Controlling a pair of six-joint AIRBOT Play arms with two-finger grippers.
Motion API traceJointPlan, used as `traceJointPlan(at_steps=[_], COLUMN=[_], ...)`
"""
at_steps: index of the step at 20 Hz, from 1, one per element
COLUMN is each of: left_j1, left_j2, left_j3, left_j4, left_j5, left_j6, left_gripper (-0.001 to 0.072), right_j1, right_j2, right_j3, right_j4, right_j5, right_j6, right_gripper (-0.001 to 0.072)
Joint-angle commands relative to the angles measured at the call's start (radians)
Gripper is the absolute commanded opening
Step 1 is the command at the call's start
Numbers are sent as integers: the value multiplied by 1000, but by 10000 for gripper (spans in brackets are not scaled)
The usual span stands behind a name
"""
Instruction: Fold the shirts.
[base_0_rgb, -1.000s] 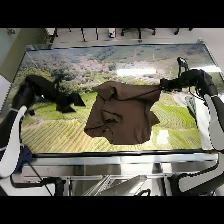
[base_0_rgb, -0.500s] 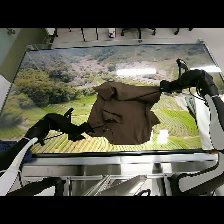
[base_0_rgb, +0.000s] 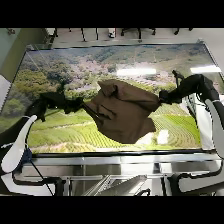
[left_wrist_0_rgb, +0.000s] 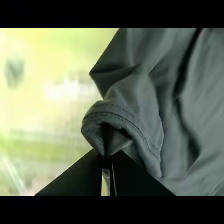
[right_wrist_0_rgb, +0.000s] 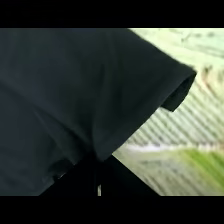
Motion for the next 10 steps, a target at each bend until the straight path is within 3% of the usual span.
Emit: traceJointPlan(at_steps=[1, 4, 7, 8, 9, 10], left_j1=[111, 175, 207, 206, 203, 203], left_j2=[-130, -282, -367, -380, -389, -395], left_j3=[291, 540, 691, 727, 759, 800], left_j4=[50, 108, 107, 108, 108, 111], left_j5=[89, 262, 332, 348, 374, 424], left_j6=[22, 20, 13, 13, 11, 11], left_gripper=[10, 10, 17, 324, 697, 688], right_j1=[82, 268, 395, 408, 407, 399], right_j2=[181, 368, 387, 373, 366, 366], right_j3=[-295, -600, -709, -708, -707, -697], right_j4=[4, 118, 137, 160, 200, 210], right_j5=[-39, 134, 274, 282, 286, 280], right_j6=[101, 190, 261, 260, 255, 245], right_gripper=[19, 21, 29, 173, 465, 582])
